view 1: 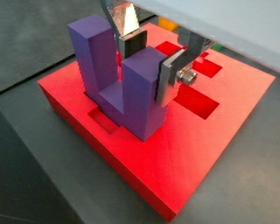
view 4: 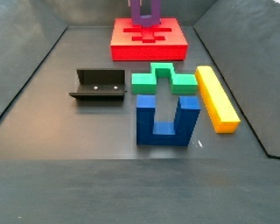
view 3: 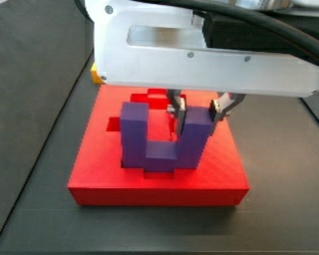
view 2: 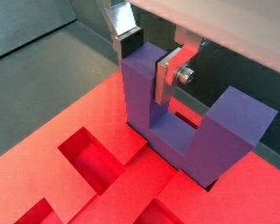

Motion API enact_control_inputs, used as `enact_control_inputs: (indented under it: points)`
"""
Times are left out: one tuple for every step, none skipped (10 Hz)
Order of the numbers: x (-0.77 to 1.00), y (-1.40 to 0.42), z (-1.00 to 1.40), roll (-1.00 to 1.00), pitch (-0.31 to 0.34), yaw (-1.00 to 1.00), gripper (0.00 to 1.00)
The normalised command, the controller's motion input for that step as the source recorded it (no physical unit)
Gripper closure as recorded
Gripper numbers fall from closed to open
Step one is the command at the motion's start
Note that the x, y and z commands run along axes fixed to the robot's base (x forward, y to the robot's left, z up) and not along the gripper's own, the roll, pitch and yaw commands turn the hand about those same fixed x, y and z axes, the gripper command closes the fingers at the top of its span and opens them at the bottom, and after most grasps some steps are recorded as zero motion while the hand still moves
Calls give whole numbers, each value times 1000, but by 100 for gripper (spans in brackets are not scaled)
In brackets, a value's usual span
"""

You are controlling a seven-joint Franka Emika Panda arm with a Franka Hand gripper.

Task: Pick up the purple object. Move up. Move to above the board. Insert the purple object.
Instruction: Insert the purple object.

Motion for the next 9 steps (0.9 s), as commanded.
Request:
enact_control_inputs:
  points:
    - [149,0,-543,0,-83,0,100]
    - [154,0,-700,69,-61,0,100]
    - [86,0,-737,137,-16,0,100]
    - [54,0,-697,160,0,11,100]
    - [114,0,-663,149,0,0,100]
    - [117,0,-626,143,-3,0,100]
    - [0,-83,-271,94,-3,0,100]
    - [0,0,0,14,0,0,100]
    - [0,0,0,0,0,0,100]
